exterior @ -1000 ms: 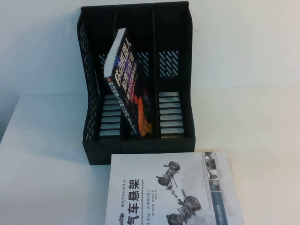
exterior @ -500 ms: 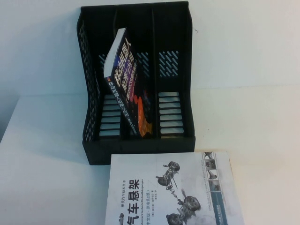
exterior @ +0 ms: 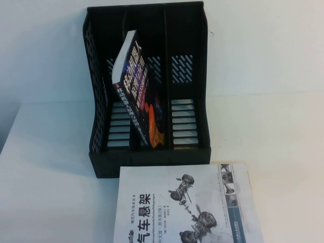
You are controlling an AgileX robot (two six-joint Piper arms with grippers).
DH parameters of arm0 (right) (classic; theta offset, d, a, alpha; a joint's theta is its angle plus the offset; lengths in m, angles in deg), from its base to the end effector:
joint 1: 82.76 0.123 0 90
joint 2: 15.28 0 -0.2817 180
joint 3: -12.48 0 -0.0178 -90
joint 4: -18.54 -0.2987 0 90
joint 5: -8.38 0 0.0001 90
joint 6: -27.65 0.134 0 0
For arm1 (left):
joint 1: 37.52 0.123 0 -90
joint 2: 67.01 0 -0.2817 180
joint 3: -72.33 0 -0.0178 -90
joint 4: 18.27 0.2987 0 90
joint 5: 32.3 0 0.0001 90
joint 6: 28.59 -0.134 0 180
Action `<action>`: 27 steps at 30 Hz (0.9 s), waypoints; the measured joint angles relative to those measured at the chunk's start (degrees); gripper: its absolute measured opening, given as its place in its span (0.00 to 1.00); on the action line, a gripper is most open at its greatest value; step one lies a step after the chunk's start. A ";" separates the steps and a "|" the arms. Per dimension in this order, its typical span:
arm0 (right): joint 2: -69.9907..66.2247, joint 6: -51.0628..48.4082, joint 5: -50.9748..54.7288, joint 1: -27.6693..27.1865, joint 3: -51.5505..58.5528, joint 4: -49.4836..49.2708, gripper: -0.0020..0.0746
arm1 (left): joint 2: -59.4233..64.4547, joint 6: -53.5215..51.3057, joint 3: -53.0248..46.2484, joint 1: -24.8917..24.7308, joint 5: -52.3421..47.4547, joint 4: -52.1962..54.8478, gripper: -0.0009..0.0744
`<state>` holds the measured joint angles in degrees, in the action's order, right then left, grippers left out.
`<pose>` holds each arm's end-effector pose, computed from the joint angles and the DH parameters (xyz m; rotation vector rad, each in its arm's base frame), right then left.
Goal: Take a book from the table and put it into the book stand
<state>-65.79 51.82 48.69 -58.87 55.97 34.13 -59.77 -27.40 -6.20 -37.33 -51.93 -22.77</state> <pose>0.2070 0.0662 0.2468 -0.1493 2.3095 0.1166 0.1463 -0.0031 0.1627 -0.0717 1.8380 -0.0883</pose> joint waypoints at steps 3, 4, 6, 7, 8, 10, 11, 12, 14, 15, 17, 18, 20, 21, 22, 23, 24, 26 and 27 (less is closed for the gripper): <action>0.00 0.00 0.00 0.00 0.00 0.00 0.02 | 0.00 0.11 0.00 0.00 0.00 0.56 0.01; 0.00 0.00 0.00 0.00 0.00 0.00 0.02 | 0.00 0.11 0.00 0.00 0.00 0.73 0.01; 0.00 0.00 0.00 0.00 0.00 0.00 0.02 | 0.00 0.11 0.00 0.00 0.00 0.85 0.01; 0.00 0.00 0.00 0.00 0.00 0.00 0.02 | 0.00 0.11 0.00 0.00 0.00 0.96 0.01; 0.00 0.00 0.00 0.00 0.00 0.00 0.02 | 0.00 0.11 0.00 0.00 0.00 0.96 0.01; 0.00 0.00 0.00 0.00 0.00 0.00 0.02 | 0.00 0.11 0.00 0.00 0.00 0.98 0.01; 0.00 0.00 0.00 0.00 0.00 0.00 0.02 | 0.00 0.11 0.00 0.00 0.00 1.08 0.01; 0.00 0.00 0.00 0.00 0.00 0.00 0.02 | 0.00 0.11 0.00 0.00 0.00 1.08 0.01; 0.00 0.00 0.00 0.00 0.00 0.00 0.02 | 0.00 0.11 0.00 0.00 0.00 1.19 0.01; 0.00 0.00 0.00 0.00 0.00 0.00 0.02 | 0.00 0.11 0.00 0.00 0.00 1.19 0.01; 0.00 0.00 0.00 0.00 0.00 0.00 0.02 | 0.00 0.11 0.00 0.00 0.00 1.19 0.01; 0.00 0.00 0.00 0.00 0.00 0.00 0.02 | 0.00 0.11 0.00 0.00 0.00 1.28 0.01; 0.00 0.00 0.00 0.00 0.00 0.00 0.02 | 0.00 -0.02 0.00 0.00 0.00 2.21 0.01; 0.00 0.00 0.00 0.00 0.00 0.00 0.02 | 0.00 -0.31 0.00 0.00 0.00 2.63 0.01; 0.00 0.00 0.00 0.00 0.00 0.00 0.02 | 0.00 -0.76 0.00 0.00 0.00 2.76 0.01; 0.00 0.00 0.00 0.00 0.00 0.00 0.02 | 0.00 -1.19 0.00 0.00 0.00 2.90 0.01; 0.00 0.00 0.00 0.00 0.00 0.00 0.02 | 0.00 -1.19 0.00 0.00 0.00 2.90 0.01; 0.00 0.00 0.00 0.00 0.00 0.00 0.02 | 0.00 -1.75 0.00 0.00 0.00 3.02 0.01; 0.00 0.00 0.00 0.00 0.00 0.00 0.02 | 0.00 -1.75 0.00 0.00 0.00 3.02 0.01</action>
<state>-65.79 51.82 48.69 -58.87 55.97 34.13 -59.77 -29.15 -6.20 -37.33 -51.93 -19.75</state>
